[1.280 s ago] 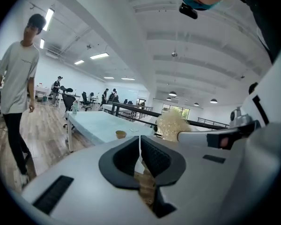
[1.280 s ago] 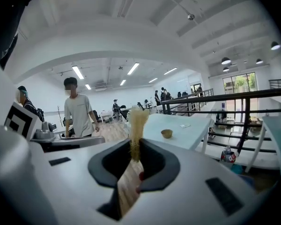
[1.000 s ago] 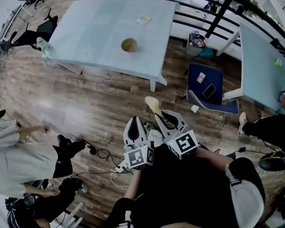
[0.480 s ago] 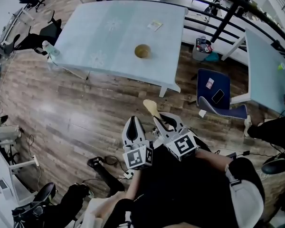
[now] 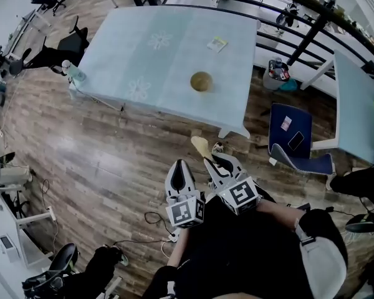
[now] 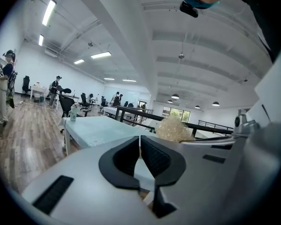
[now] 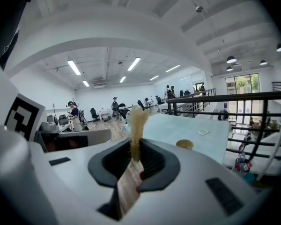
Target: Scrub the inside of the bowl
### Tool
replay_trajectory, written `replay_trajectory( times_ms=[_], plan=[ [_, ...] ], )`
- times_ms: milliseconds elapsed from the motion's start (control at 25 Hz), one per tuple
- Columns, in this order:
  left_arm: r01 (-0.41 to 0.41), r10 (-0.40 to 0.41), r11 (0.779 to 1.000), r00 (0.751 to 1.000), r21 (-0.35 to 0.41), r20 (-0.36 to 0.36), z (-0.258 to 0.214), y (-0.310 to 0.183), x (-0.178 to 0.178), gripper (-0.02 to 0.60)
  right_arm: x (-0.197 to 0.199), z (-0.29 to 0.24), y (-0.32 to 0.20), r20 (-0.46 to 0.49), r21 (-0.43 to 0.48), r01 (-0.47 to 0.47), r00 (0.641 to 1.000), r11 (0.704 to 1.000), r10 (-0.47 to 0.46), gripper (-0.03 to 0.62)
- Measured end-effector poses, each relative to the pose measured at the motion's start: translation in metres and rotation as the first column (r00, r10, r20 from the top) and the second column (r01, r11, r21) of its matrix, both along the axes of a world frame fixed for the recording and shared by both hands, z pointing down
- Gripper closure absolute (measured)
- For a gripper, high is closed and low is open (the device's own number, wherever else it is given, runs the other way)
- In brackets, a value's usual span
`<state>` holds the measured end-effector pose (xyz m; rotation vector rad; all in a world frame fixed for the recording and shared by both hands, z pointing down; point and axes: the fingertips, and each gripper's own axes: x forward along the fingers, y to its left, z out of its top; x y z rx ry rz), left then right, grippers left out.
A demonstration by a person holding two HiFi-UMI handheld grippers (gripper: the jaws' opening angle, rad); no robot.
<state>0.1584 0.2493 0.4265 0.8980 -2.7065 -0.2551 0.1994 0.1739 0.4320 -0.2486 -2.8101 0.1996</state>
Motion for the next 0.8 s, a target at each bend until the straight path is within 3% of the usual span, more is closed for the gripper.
replay_trajectory(
  times_ms=[240,440,560,800],
  plan=[
    [-0.037,0.036,0.999,0.999,-0.033,-0.030,0.013,-0.033,-0.045,0.560,-0.065,0.005,-0.020,0.001,-0.024,0.027,1.000,0.999,-0.027,0.542],
    [-0.074,0.075,0.996,0.997,-0.056,0.018,-0.001,-0.071,-0.101,0.560,-0.122,0.003,-0.064,-0.003,-0.032,-0.004,1.000,0.999,0.004,0.542],
    [-0.047,0.050,0.998,0.997,-0.044,0.057,-0.012,-0.083,-0.133,0.560,-0.148,0.003,-0.085,-0.007,-0.033,-0.015,1.000,0.999,0.015,0.542],
    [-0.017,0.018,1.000,0.999,-0.013,0.035,-0.009,-0.100,-0.167,0.560,-0.179,-0.005,-0.104,0.010,-0.027,-0.003,1.000,1.000,0.003,0.542]
  ],
)
